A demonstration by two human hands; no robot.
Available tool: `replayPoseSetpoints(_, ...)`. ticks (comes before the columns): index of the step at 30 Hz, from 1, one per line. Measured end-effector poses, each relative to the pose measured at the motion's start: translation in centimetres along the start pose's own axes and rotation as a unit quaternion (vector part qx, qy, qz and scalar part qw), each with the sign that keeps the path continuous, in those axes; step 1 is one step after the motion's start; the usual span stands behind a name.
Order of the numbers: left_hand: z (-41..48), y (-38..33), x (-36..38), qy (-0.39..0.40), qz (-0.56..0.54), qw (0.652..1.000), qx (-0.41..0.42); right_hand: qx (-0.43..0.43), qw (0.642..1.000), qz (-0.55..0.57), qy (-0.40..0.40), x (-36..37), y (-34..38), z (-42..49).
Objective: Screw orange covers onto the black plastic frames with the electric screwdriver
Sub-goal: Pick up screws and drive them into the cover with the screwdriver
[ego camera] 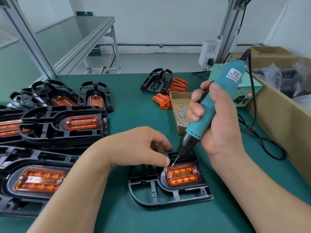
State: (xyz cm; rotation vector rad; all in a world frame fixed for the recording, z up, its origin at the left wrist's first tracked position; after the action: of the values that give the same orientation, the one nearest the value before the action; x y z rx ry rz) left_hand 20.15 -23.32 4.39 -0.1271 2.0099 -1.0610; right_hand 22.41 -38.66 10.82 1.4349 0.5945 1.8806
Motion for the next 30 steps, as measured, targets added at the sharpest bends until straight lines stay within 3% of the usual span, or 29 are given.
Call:
replayPoseSetpoints(8,0.5,-0.1,0.7,0.006,0.049,0.999,-0.002,0.014,0.996,-0.014,0.082,2.5,-0.2,-1.2)
replayPoseSetpoints(21,0.3,-0.7,1.0,-0.004,0.025,1.0,-0.017,0.013,0.991,-0.038,0.127,4.1,-0.3,-2.0)
replayPoseSetpoints(30,0.2,-1.8,1.3,0.003,0.053,0.999,-0.012,-0.03,0.963,-0.096,0.249,7.5,0.5,-4.3)
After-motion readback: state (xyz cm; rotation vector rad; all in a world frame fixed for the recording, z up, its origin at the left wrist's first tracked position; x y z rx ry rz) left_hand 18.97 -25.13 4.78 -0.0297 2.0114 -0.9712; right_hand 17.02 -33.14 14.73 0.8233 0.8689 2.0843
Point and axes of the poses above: each hand's wrist, its own z-axis towards the middle knuckle, its own x-axis out of the palm, y = z × x, the point moved 10 cm from there along z, towards the middle knuckle
